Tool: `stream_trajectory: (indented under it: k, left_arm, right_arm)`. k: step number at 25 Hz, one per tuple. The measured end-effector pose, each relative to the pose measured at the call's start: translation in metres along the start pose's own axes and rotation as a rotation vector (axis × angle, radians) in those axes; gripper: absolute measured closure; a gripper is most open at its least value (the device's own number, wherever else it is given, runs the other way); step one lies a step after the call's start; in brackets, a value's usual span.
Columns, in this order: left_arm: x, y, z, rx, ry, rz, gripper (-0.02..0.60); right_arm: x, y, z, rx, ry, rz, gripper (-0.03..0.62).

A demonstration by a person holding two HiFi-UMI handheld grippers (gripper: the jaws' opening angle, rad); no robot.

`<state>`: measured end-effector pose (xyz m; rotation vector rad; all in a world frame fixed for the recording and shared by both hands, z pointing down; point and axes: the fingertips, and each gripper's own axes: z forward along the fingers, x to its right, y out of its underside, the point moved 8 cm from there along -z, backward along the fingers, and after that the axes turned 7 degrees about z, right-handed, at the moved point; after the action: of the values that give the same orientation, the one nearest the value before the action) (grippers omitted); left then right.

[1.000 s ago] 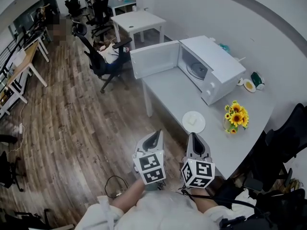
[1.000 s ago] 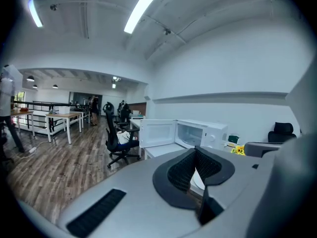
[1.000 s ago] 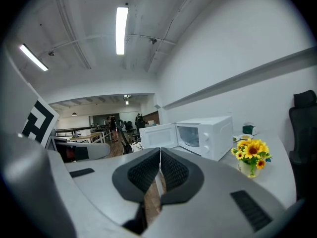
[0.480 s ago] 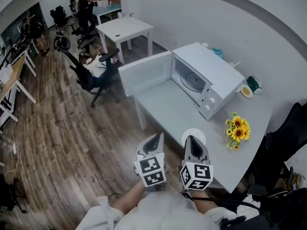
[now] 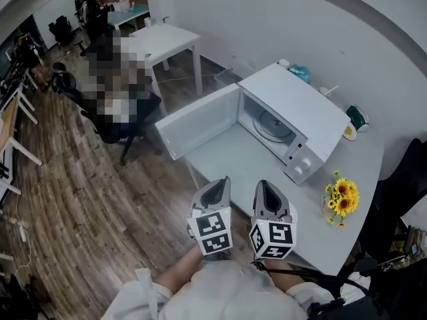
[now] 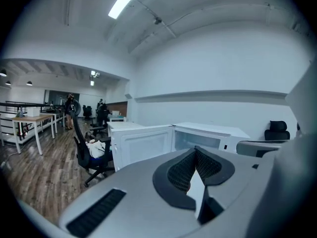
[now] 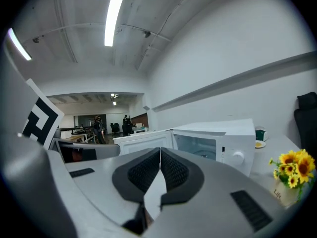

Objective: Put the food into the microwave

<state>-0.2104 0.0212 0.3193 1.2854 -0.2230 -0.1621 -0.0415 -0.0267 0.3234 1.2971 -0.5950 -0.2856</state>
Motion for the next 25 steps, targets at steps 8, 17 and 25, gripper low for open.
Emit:
stream_trajectory:
  k: [8,17,25]
  left_arm:
    - [0.0,-0.008,0.071,-0.005,0.117,0.014,0.169]
    - [0.053,-0.001,0.109,-0.043,0.307,0.049,0.169]
    - [0.099,0.013,0.114,-0.077,0.448,0.091,0.169]
  right_arm:
    - [0.006,-0.003,0.049,0.013,0.081,0.007,0.576]
    - [0.043,-0.001,0.043,0.035,0.23,0.043,0.576]
    - [0.078,0.011,0.022,0.031,0.329,0.096,0.574]
